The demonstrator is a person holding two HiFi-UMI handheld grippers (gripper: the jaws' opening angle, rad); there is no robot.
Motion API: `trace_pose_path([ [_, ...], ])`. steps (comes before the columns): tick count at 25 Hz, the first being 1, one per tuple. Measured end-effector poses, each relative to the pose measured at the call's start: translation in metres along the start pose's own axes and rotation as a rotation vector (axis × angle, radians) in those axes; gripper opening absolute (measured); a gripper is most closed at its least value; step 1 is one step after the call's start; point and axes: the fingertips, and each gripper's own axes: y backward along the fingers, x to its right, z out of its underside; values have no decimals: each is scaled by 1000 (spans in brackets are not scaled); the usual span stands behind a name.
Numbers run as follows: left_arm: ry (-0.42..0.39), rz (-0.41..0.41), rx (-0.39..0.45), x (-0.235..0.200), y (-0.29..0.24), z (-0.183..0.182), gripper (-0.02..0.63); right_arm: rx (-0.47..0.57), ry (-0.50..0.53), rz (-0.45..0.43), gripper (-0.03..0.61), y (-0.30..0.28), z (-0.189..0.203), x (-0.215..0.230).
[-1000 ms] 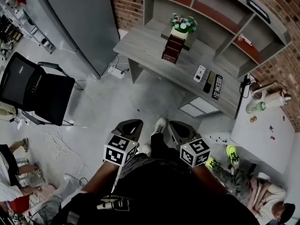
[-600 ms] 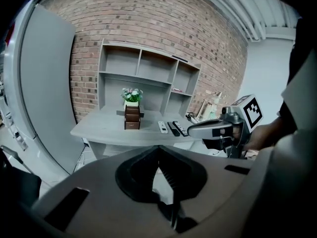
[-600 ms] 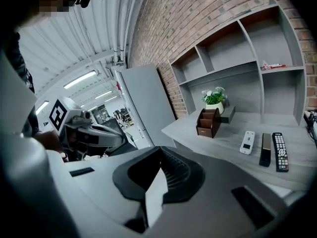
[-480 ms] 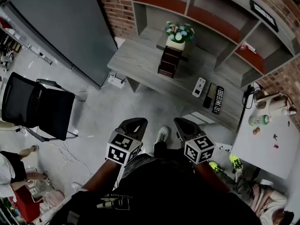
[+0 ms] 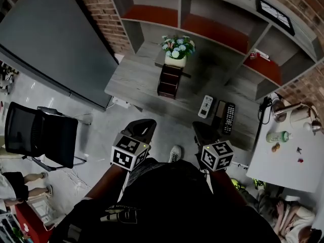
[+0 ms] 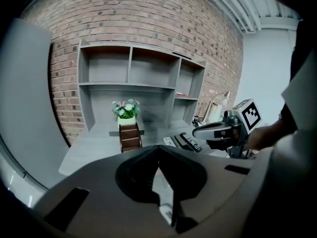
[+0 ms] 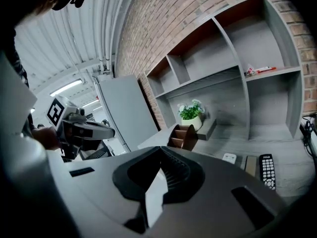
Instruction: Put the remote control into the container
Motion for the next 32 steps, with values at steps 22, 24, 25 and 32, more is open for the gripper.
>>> trace_pose_path([
  [22,-187,219,-111,-69,-96,-27,6,-29,-140,483,8,-45,39,105],
  [24,-198,263,-125,-75,-106,-27,6,-40,-159,547,8,-49,52,117],
  [25,-201,284,-131,-79,-110,-26,6,-54,-162,579,9,-50,58,122],
  [32,-250,382,-165,-106,-129,-23,6,-160,-147,800,108,-64,97,157],
])
